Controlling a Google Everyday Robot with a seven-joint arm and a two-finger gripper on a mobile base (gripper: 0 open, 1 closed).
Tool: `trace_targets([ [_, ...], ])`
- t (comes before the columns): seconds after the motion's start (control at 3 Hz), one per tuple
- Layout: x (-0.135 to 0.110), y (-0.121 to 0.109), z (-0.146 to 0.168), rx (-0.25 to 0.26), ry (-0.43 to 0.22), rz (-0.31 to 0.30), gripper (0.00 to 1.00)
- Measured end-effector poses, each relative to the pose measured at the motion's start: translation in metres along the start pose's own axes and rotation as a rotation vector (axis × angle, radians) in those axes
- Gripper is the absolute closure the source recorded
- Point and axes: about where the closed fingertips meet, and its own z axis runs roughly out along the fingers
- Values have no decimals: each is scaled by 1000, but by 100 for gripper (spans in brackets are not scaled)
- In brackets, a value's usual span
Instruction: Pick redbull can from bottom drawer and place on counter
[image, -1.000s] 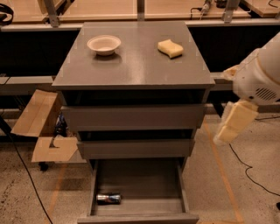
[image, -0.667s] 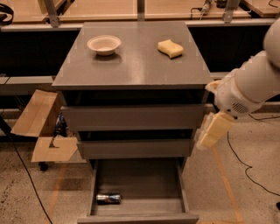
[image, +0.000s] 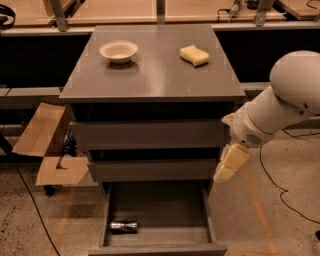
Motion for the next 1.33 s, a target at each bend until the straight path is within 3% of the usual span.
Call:
trace_targets([
  [0.33,9,5,12,-6,26,5,0],
  [1.33,25,11,115,-6,-18,-39,0],
])
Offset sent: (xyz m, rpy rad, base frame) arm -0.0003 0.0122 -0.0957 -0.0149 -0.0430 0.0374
